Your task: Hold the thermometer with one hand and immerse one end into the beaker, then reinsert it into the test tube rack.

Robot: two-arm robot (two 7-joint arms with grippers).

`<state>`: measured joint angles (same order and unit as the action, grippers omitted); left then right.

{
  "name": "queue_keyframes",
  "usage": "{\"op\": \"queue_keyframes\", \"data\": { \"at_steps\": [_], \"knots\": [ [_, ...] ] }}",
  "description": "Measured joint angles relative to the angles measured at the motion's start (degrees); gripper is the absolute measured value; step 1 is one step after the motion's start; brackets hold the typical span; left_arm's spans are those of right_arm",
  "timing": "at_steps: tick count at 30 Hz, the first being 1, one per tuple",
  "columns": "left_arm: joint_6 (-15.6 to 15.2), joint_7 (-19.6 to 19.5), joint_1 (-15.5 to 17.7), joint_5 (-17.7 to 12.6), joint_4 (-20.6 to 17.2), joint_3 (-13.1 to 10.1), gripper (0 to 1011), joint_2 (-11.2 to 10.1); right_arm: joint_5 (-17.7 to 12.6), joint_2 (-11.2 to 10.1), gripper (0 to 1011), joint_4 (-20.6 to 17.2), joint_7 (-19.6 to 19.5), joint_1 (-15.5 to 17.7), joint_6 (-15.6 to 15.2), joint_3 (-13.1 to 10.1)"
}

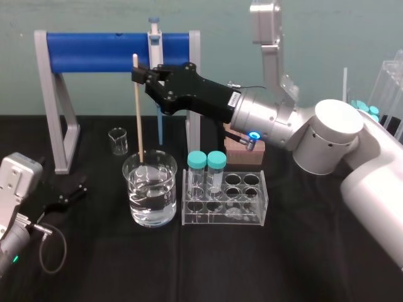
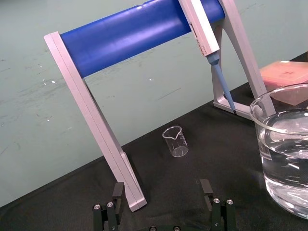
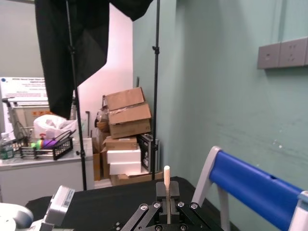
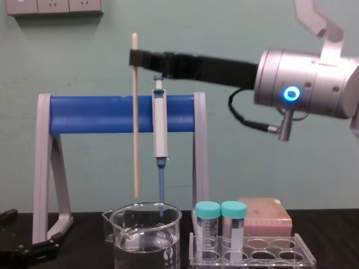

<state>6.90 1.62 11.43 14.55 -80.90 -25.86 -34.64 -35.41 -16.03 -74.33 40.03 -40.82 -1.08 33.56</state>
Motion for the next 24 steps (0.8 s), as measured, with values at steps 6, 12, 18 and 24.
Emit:
{"op": "queue_keyframes", "data": {
  "at_steps": [6,12,18,24],
  "knots": [
    [0.0,0.0,0.0,0.0,0.0,0.0,1004,0.0,-1.19,-1.68,38,-3.64,-1.7,0.01,-1.58,-0.88],
    [0.0,0.0,0.0,0.0,0.0,0.0,1004,0.0,-3.23,-4.37,38,-8.93,-4.08,0.43,-4.61,-2.38],
    [0.0,0.0,0.0,0.0,0.0,0.0,1004,0.0,-4.34,-8.12,38,-14.71,-7.45,1.85,-7.15,-4.01],
    [0.0,0.0,0.0,0.0,0.0,0.0,1004,0.0,-5.5,-12.34,38,-20.02,-11.89,4.98,-9.62,-6.33]
  ]
}}
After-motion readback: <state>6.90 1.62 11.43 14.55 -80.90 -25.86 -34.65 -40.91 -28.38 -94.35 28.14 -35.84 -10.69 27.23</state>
